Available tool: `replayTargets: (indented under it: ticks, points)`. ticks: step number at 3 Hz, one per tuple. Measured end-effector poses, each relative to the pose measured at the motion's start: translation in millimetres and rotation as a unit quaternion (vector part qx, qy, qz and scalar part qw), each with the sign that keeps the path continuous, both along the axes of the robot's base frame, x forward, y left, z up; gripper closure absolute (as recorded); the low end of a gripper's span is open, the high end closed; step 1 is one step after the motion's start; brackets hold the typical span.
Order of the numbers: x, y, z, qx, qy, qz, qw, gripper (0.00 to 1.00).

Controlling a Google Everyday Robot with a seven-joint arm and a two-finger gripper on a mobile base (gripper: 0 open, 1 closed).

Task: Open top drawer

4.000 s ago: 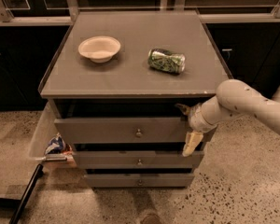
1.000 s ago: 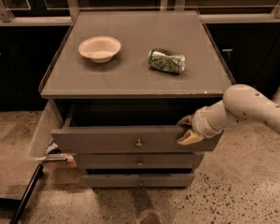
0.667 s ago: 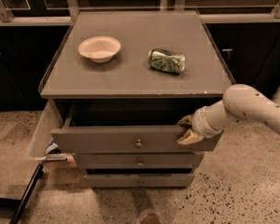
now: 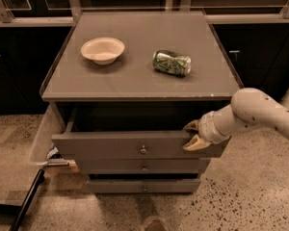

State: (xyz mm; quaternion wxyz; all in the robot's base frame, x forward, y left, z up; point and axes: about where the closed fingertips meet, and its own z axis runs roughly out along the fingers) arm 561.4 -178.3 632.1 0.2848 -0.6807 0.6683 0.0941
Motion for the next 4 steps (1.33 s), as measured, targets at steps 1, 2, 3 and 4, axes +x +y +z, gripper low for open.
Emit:
replayTargets:
  ticks: [1, 2, 3, 4]
  points:
    - [1.3, 4.8, 5.5, 0.005, 0.000, 0.007, 1.0000, 0.35]
    - [-18.3, 1.6, 2.2, 0.015, 0.007, 0.012, 0.9998, 0.38]
    - [-42.2, -8.1, 0.6, 0.024, 0.010, 0.010, 0.9996, 0.61]
    - [-42.2, -7.7, 3.0, 0.024, 0.010, 0.010, 0.9996, 0.84]
